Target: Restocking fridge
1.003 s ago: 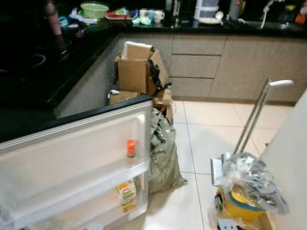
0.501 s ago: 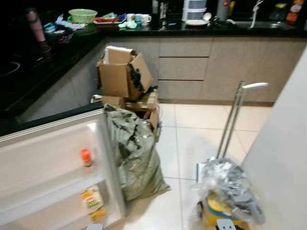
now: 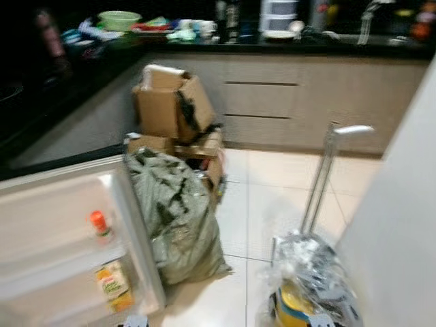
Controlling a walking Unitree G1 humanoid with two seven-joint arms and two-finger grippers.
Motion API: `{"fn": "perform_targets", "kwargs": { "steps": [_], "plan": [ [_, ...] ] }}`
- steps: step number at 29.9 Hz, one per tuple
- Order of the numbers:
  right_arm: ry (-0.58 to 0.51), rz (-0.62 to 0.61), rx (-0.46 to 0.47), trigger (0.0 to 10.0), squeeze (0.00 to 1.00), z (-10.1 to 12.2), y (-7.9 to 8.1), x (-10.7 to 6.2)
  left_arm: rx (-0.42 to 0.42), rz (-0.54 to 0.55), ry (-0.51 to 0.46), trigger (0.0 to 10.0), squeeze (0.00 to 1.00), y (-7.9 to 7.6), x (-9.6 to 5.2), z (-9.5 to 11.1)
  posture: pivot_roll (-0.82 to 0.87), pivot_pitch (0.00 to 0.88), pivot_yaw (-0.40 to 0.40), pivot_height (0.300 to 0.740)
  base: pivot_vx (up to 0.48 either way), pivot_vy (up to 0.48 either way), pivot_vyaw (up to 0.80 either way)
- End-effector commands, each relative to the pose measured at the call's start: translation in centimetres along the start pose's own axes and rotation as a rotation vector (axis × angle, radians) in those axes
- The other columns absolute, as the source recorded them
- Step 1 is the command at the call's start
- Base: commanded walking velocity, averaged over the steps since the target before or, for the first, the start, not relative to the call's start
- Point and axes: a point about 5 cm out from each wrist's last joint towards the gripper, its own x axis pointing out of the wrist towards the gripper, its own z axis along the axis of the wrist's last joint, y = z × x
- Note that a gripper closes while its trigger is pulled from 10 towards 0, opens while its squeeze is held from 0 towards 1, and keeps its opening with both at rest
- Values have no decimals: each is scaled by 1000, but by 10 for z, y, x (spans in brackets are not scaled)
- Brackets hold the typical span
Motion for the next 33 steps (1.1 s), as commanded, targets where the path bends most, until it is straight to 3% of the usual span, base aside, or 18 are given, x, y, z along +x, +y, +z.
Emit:
{"fn": "perform_targets", "kwargs": {
  "steps": [1,10,18,22,27,29,32,33],
  "plan": [
    [-2,14,-5,10000,0,0,3,1,-1,10,37,10000,0,1,-2,-10,-120,0,5,740,0,0,794],
    [4,1,-17,10000,0,-2,1,0,24,8,7,10000,0,2,-1,-2,-119,0,3,740,0,0,794],
    [-16,-16,-4,10000,0,1,-1,0,54,-26,-95,10000,0,-4,5,29,-117,0,3,740,0,0,698],
    [-21,-28,9,10000,0,2,-2,0,106,-51,-166,10000,0,-7,7,49,-117,0,6,740,0,0,0],
    [-19,-30,12,10000,0,0,-2,-1,104,-30,-348,10000,0,5,1,89,-111,0,5,740,0,0,0],
    [-19,-30,12,10000,0,0,-2,-1,105,-29,-353,10000,0,5,1,90,-111,0,5,740,0,0,0],
    [-15,-28,10,10000,0,-1,-2,-1,104,-2,-484,10000,0,17,-8,117,-101,0,2,740,0,0,0],
    [-15,-26,7,10000,0,-1,-2,-1,117,24,-585,10000,0,26,-16,139,-97,0,1,740,0,0,0]
  ]
}}
